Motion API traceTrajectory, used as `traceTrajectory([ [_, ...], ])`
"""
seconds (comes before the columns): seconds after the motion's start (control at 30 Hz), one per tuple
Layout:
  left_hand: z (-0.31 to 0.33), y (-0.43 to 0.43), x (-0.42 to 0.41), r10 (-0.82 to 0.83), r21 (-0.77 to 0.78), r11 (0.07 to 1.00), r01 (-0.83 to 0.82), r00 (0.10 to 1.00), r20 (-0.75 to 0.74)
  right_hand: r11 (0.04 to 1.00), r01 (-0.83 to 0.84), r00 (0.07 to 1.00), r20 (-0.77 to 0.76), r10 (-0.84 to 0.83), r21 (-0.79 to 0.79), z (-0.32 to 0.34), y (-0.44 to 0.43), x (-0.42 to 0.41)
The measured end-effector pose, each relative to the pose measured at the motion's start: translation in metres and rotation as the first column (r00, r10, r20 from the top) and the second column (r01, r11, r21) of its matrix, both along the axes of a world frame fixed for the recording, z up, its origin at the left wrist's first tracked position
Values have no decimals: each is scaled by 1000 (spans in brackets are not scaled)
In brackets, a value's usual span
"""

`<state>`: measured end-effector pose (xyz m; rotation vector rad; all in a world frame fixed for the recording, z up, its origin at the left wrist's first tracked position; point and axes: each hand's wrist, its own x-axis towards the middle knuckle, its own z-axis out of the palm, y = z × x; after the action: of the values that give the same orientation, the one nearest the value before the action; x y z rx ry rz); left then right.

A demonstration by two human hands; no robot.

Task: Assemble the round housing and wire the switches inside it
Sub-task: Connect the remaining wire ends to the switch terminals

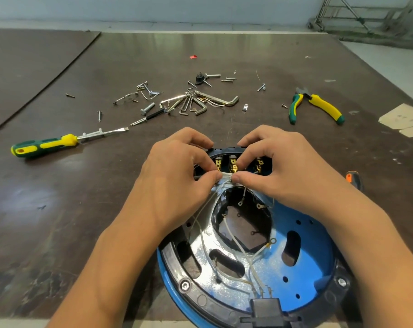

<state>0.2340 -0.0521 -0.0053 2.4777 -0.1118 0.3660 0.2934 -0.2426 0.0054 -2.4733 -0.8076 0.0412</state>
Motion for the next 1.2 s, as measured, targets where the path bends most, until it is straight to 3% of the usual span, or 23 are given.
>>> traceTrajectory([
  [0.6,2,-2,0,34,-2,999,-34,999,-3,1000,13,1000,16,-13,-2,1,0,-1],
  [0.9,2,-2,0,40,-8,999,-41,999,-10,995,48,998,25,-51,87,5,-2,-3],
  [1.2,2,-2,1,41,2,999,-41,999,-7,999,8,1000,6,-8,42,4,-1,-2],
])
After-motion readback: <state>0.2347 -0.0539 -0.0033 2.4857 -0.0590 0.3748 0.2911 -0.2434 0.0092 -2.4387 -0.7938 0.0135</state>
